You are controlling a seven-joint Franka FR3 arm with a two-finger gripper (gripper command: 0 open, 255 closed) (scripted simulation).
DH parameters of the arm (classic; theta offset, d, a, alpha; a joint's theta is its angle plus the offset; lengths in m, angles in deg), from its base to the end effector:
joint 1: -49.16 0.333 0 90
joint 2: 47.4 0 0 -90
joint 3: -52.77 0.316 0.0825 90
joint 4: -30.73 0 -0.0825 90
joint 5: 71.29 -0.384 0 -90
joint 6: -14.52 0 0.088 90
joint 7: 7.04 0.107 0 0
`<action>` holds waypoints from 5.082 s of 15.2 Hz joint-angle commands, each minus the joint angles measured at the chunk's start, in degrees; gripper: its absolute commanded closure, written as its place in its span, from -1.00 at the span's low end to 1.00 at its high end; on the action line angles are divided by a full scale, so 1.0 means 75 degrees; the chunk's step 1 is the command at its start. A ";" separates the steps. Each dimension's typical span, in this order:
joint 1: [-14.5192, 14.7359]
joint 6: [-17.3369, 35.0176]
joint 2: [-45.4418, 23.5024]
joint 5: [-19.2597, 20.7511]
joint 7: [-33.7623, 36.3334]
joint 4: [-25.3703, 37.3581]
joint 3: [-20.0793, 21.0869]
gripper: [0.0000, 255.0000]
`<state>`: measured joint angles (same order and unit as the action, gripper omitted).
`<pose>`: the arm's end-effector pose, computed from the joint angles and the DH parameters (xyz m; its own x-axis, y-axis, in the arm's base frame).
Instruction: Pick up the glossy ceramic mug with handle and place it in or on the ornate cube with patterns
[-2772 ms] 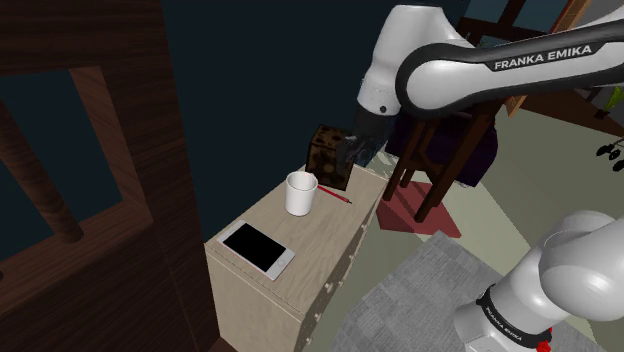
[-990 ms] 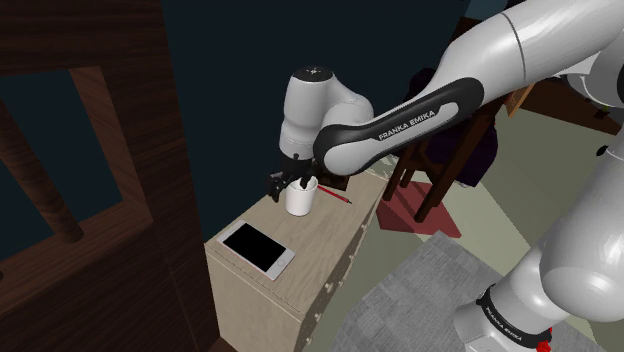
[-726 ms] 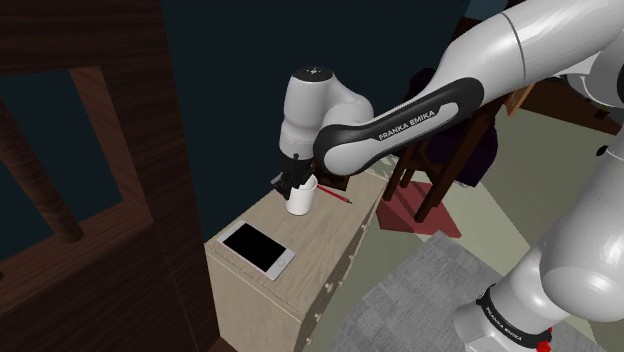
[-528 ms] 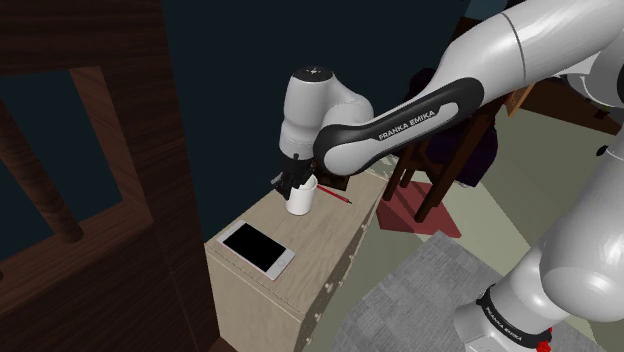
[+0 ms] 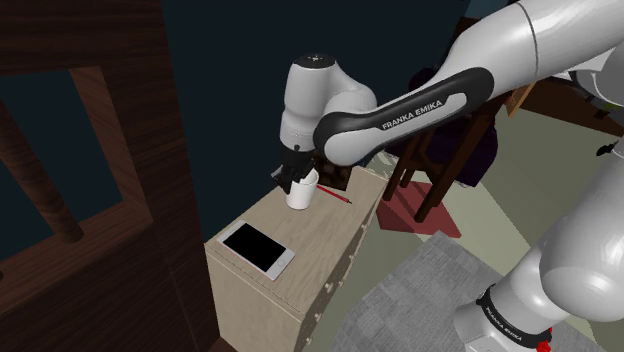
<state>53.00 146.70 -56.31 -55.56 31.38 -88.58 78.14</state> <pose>0.5099 0.2731 0.3677 0.9881 0.0131 0.1533 0.0021 -0.9975 0.0713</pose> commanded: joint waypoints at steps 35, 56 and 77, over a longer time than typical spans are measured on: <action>-0.0078 -0.3394 0.1069 -0.0949 -0.0984 0.2531 0.0107 1.00; -0.1729 -0.3671 0.0618 -0.1298 -0.4386 0.3632 -0.1500 1.00; -0.1845 -0.1901 0.0486 -0.1233 -0.4405 0.2001 -0.1602 1.00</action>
<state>39.18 132.16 -52.65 -64.82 -1.66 -73.38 66.15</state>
